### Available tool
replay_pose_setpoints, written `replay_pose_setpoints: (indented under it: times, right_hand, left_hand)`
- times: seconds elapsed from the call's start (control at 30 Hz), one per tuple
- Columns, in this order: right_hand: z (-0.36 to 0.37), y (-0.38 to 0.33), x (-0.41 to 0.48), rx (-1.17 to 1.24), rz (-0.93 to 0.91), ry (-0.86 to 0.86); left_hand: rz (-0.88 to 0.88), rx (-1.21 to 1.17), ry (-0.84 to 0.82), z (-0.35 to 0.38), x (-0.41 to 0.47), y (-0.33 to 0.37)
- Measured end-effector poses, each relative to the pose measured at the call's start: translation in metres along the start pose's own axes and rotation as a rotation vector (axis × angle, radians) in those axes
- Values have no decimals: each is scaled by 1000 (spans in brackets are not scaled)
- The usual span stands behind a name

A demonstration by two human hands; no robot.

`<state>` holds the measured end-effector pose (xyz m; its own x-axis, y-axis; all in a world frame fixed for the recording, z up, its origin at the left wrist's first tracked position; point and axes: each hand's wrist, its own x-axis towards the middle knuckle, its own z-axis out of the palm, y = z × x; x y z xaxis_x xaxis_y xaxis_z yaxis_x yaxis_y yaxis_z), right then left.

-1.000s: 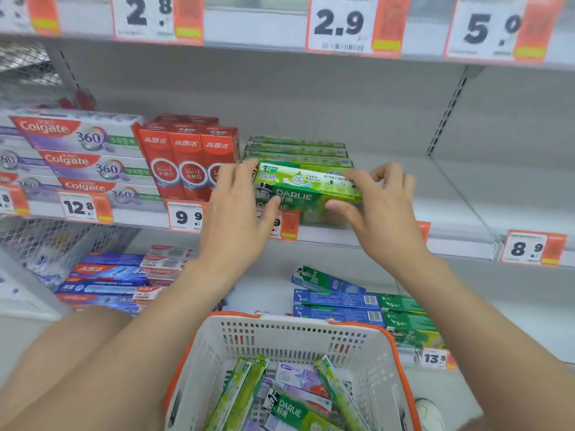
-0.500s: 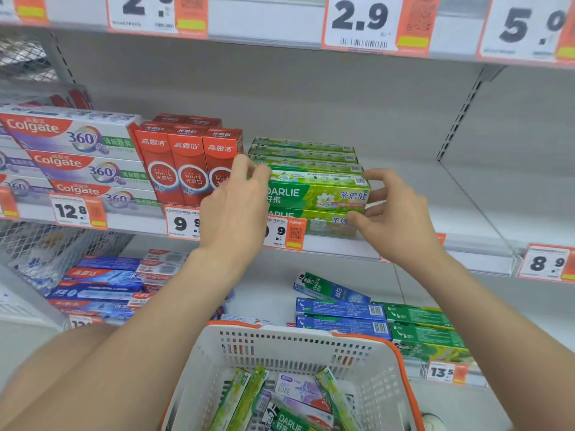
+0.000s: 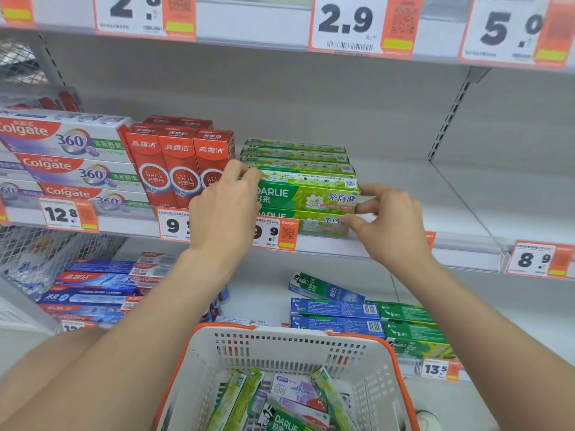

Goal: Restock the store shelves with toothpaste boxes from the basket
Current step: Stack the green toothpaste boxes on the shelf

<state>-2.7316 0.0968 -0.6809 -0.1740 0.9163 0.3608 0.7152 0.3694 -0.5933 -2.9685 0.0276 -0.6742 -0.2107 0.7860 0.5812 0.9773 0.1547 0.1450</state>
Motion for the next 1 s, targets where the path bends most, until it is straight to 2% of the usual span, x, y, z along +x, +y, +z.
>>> replay_pose_setpoints:
  times: [0.17,0.47,0.8,0.87,0.93,1.0]
  right_hand:
    - [2,4,-1,-20,-2,-49]
    - [4,4,-4,-4,-9,2]
    - [0,3,-3,-18,-14,-54]
    - [0,3,-8,-29,-22,-4]
    - [-2,-4,-21,5,-93,100]
    - [-5,-12,-37,-15,-186,106]
  left_hand:
    - [-2,5,7,0,1,-1]
    - [-14,14,-2,-1,0,0]
    - [15,18,9,2,-1,-2]
    - [15,-3,26,3,-4,1]
    - [70,-39,56,2,-11,7]
    - [184,-77,26,3,-26,16]
